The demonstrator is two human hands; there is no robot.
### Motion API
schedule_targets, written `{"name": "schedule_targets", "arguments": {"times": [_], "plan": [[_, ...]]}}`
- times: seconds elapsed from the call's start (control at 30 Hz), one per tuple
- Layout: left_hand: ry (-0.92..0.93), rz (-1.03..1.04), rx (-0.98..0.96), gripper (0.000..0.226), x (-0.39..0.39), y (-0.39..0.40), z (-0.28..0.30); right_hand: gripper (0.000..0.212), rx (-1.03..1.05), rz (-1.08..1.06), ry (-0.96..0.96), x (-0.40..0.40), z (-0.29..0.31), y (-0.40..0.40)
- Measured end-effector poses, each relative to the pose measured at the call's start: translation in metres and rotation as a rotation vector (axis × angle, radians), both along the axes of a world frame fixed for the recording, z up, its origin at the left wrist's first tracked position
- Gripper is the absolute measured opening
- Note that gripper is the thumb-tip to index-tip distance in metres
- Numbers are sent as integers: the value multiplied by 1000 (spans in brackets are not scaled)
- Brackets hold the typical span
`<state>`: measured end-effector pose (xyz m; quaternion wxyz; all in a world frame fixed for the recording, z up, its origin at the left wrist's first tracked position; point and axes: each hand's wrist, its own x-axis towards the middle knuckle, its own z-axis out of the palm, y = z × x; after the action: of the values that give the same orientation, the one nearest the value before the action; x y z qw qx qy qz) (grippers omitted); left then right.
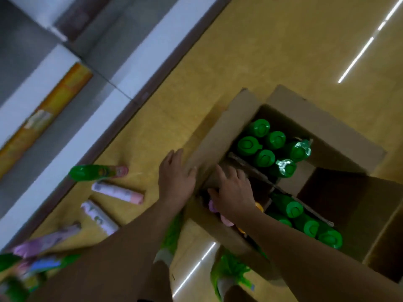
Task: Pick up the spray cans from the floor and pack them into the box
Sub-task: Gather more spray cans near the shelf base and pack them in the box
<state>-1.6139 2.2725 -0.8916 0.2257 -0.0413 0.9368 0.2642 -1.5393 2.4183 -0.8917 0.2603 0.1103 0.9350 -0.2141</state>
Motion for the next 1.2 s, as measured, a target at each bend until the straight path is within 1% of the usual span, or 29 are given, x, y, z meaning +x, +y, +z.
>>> {"name": "schedule_targets", "arguments": {"times": [0.07, 0.2, 0.33, 0.43, 0.53, 0.63, 0.73, 0.8, 0.93, 0.97, 1.03, 1.07, 1.13, 1.2], "plan": [[-6, 89, -7, 67, 16, -40, 1, 61, -11, 72, -1, -5, -2, -30], [-42, 292, -27, 70, 40, -126, -8, 70, -33, 213, -15, -18, -11, -103], [-105, 508, -59, 69, 62, -215, -27, 72, 12, 381, -15, -21, -28, -183], [-143, 581, -102, 72, 77, -277, -53, 74, 31, 466, -16, -24, -57, -237], [-190, 711, -87, 73, 88, -332, -86, 74, 48, 522, -69, -32, -96, -285], [-237, 836, -73, 74, 94, -375, -124, 74, 42, 527, -93, -41, -139, -325], [-284, 917, -58, 69, 105, -398, -165, 70, 42, 539, -111, -46, -183, -353], [-310, 960, -47, 71, 112, -408, -194, 69, 48, 529, -127, -49, -210, -367], [-375, 1032, 11, 78, 118, -422, -251, 77, 69, 546, -149, -53, -261, -386], [-387, 1047, 24, 75, 118, -425, -263, 80, 71, 546, -158, -53, -271, -391], [-383, 1074, 31, 66, 115, -427, -282, 86, 55, 479, -166, -52, -290, -397], [-383, 1092, 24, 60, 114, -428, -289, 84, 51, 433, -164, -51, -297, -398], [-401, 1088, -7, 55, 113, -430, -295, 70, 87, 394, -161, -50, -305, -399], [-439, 1060, -25, 58, 114, -432, -292, 54, 128, 406, -209, -47, -303, -396]]}}
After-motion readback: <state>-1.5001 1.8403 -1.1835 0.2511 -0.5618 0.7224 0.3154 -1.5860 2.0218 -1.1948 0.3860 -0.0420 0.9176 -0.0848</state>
